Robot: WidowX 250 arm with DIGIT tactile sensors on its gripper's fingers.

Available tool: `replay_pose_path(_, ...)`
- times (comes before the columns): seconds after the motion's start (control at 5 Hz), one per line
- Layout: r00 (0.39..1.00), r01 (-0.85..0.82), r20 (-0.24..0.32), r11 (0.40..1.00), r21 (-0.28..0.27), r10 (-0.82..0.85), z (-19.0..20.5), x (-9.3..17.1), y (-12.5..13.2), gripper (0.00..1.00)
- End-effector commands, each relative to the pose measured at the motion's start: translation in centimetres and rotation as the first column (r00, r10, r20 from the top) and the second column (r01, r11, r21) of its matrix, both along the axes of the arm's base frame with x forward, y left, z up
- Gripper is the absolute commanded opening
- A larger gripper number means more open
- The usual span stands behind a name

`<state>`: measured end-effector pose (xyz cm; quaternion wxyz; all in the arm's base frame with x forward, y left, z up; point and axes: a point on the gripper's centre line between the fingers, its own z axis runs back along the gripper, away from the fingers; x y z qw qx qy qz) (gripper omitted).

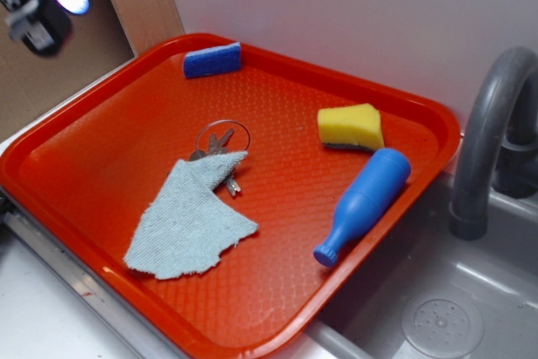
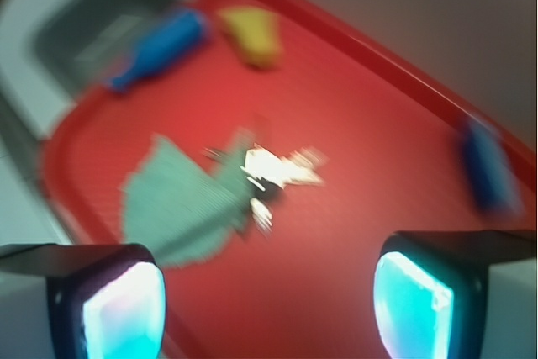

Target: Grab the green sponge.

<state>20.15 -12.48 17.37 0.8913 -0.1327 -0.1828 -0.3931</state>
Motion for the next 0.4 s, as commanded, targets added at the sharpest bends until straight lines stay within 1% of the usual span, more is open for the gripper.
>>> replay_pose_path(0.0,0.995,0.082,0.05,0.996,-0.035,-0.081,-0.7,5.2,-4.5,1.0)
replay_pose_path(0.2,0.994,0.106,0.03,0.991,-0.083,-0.104,-2.2,7.8,-7.1,1.0)
